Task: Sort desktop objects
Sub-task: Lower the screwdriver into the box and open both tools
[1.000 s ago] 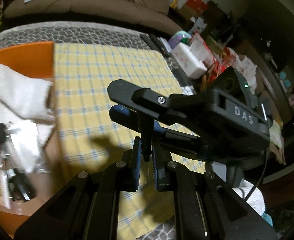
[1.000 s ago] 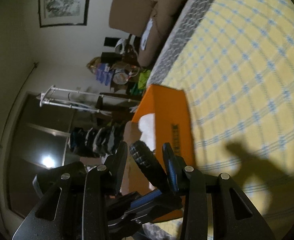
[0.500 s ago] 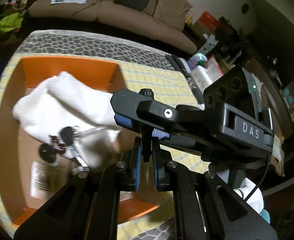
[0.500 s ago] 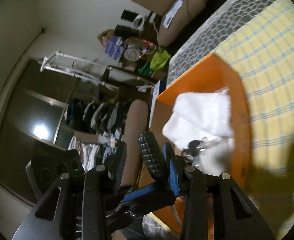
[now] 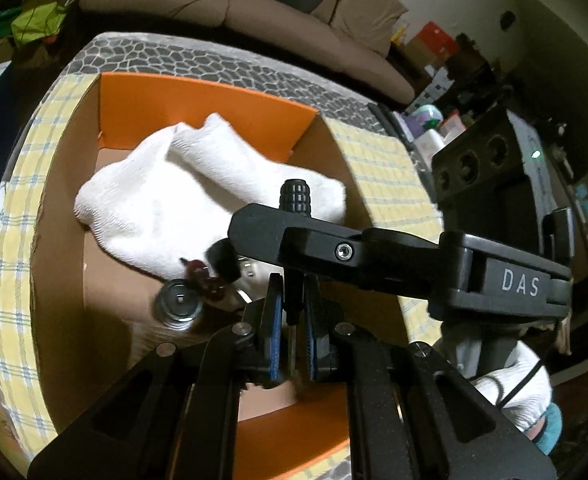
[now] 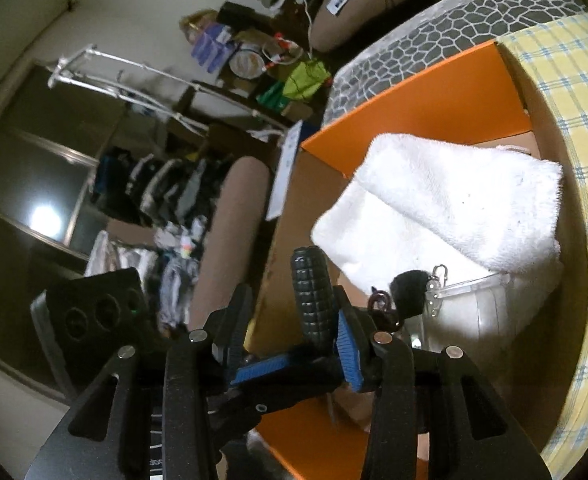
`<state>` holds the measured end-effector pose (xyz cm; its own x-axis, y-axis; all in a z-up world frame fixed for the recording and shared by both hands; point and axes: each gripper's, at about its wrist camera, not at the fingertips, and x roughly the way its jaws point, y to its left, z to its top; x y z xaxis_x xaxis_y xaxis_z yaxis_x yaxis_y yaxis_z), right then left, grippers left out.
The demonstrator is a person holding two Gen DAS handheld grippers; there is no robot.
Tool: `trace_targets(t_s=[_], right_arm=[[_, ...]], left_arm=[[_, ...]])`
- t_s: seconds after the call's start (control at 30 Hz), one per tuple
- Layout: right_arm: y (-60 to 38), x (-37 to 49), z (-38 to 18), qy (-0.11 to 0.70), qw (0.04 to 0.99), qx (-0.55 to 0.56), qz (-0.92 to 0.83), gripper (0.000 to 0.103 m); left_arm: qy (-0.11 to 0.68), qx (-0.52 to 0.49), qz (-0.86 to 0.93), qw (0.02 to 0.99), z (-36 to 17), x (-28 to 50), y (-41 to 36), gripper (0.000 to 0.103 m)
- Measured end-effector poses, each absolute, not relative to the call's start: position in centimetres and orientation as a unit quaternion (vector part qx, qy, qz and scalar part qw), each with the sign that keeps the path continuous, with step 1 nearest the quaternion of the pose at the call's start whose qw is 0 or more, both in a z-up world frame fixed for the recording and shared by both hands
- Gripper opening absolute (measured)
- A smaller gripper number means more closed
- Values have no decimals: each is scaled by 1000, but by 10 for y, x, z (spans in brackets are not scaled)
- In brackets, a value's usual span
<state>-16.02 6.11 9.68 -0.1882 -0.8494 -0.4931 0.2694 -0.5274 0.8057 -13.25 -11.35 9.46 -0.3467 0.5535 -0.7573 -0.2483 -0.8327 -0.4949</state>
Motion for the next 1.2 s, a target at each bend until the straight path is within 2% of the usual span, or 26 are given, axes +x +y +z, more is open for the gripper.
trace_targets(t_s=[0.2,0.27,0.53,0.67,0.83,0.87,0.93,0.97,1.0,1.07,1.13,1.2], right_arm=[[52,-161,92,-235,363,512,-743,50],[50,-161,92,-220,355,511,-752,55],[56,-163,100,-198,337,497,-775,67],[63,-162,110,-185,327,483,-791,76],[69,-158,120,-165,316,471,-807,78],[69,-157,121,-161,316,469,-809,78],[69,-154,123,-152,316,466,-812,79],[69,-152,125,-145,316,465,-814,80],[67,-151,126,-136,315,465,-816,80],[67,-146,128,-115,313,461,-823,82],[68,-141,129,-102,311,457,-827,83],[72,-135,129,-96,316,454,-827,84]], left_arm=[[-153,-538,795,235,75,-145,-126,9],[-156,-545,790,234,70,-149,-127,9],[-157,-541,799,213,72,-145,-131,10],[-154,-531,810,192,79,-145,-142,21],[-157,-526,814,190,83,-142,-146,23],[-157,-523,815,191,85,-141,-146,27],[-159,-516,819,191,91,-139,-148,41],[-160,-513,822,191,94,-138,-149,53],[-158,-509,825,191,97,-137,-149,57],[-150,-506,828,189,100,-134,-149,58],[-148,-499,833,190,104,-130,-151,68],[-145,-489,840,188,108,-126,-153,88]])
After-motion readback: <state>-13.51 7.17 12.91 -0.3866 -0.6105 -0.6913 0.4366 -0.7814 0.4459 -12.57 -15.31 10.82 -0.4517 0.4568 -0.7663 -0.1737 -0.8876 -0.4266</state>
